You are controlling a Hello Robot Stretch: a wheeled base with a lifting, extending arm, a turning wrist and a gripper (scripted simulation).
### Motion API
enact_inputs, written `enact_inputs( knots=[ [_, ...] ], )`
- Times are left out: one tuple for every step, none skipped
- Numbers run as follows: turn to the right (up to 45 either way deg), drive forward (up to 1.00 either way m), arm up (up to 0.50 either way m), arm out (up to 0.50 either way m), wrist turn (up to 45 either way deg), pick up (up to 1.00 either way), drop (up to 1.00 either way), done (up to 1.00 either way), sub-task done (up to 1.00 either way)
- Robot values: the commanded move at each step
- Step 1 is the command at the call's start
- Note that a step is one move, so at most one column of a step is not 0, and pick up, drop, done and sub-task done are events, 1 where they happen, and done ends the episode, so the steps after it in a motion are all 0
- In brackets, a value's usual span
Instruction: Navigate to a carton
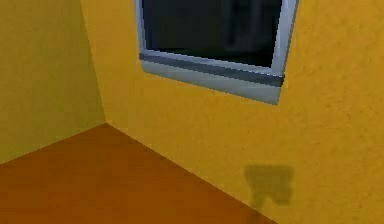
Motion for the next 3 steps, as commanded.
enact_inputs(
  knots=[
    [0.0, 0.40, 0.00, 0.00, 0.0, 0.00, 0.00, 0.00, 0.00],
    [-45.0, 0.00, 0.00, 0.00, 0.0, 0.00, 0.00, 0.00, 0.00],
    [-15.0, 0.00, 0.00, 0.00, 0.0, 0.00, 0.00, 0.00, 0.00]
  ],
)
